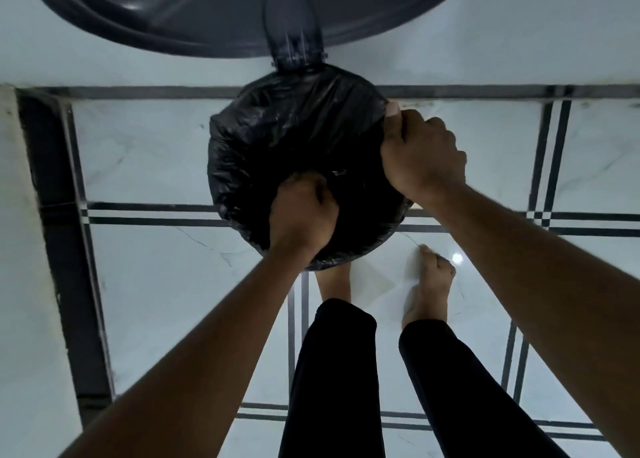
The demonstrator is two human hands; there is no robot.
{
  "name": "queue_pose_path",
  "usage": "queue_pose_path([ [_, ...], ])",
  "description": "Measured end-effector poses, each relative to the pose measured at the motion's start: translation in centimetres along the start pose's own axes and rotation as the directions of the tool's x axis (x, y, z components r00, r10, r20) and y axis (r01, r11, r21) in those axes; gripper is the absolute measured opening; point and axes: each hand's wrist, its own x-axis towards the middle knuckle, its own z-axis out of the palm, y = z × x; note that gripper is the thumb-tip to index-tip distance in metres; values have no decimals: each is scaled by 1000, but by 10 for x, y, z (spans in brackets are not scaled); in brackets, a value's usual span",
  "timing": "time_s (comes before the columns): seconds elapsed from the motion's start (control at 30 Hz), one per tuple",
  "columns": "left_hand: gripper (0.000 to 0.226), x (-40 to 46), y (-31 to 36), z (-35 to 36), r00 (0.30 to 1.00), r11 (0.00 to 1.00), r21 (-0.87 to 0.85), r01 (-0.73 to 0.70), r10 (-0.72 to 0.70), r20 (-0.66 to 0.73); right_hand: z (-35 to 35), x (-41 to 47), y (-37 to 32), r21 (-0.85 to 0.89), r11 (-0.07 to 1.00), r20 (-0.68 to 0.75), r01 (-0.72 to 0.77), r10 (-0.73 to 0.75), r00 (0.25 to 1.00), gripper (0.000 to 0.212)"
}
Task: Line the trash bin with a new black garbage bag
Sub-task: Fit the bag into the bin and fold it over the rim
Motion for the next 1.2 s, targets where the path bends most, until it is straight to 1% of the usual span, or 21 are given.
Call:
queue_pose_path([
  [0.03,23,-9,1,-8,982,996,19,-82,84,-167,-5,0,-2,-2,1000,-8,-4,4,1000,60],
  [0.07,28,-14,1,-16,948,993,61,-105,118,-294,-9,0,-4,19,1000,-28,-1,1,1000,59],
  [0.1,37,-16,2,-24,919,993,79,-93,116,-376,-13,0,-7,61,998,-60,14,-11,998,59],
  [0.17,56,-14,5,-41,894,998,53,-42,61,-444,-16,-2,-14,160,983,-124,91,-72,990,59],
  [0.23,68,-4,5,-53,889,1000,18,-17,23,-456,-17,-4,-24,218,958,-142,188,-159,977,58],
  [0.3,70,13,3,-61,913,1000,-29,4,-15,-409,-16,-5,-35,233,944,-103,234,-215,971,56],
  [0.37,66,30,3,-69,943,997,-72,22,-44,-329,-14,-3,-44,228,947,-27,226,-226,974,53],
  [0.47,58,49,10,-85,963,986,-126,107,-134,-236,-11,7,-49,191,970,66,150,-165,984,45],
  [0.53,58,66,11,-96,962,962,-165,217,-240,-134,-12,14,-49,196,977,109,90,-113,988,52],
  [0.6,58,85,6,-106,930,889,-292,352,-367,3,-16,22,-48,173,984,130,39,-62,990,66],
  [0.67,51,100,-5,-115,888,760,-473,446,-443,125,-20,29,-48,152,988,104,13,-29,994,71],
  [0.7,47,105,-11,-118,874,712,-526,465,-463,146,-22,31,-48,166,986,87,17,-32,996,69],
  [0.73,44,106,-15,-120,872,695,-552,461,-469,138,-23,32,-48,180,983,81,25,-40,996,64],
  [0.8,37,101,-20,-124,883,709,-560,429,-459,97,-24,32,-50,181,983,125,30,-53,991,61],
  [0.9,30,90,-23,-121,915,765,-531,365,-399,56,-23,33,-54,107,994,236,-2,-23,971,76],
  [0.93,30,84,-21,-119,926,788,-509,346,-375,49,-24,34,-55,82,996,264,-24,2,964,78],
  [1.0,37,78,-17,-113,939,819,-474,323,-338,57,-25,34,-56,82,995,275,-53,29,961,77],
  [1.07,48,82,-13,-110,937,809,-482,336,-337,89,-25,35,-53,159,986,194,-45,13,981,68],
  [1.13,65,93,-14,-112,903,765,-480,430,-376,210,-25,35,-51,244,970,62,-7,-9,998,50],
  [1.17,76,106,-26,-108,877,722,-499,480,-392,276,-24,36,-51,254,967,55,2,-16,998,48],
  [1.2,86,122,-43,-101,859,684,-519,513,-406,313,-24,36,-50,252,968,87,-2,-20,996,52],
])
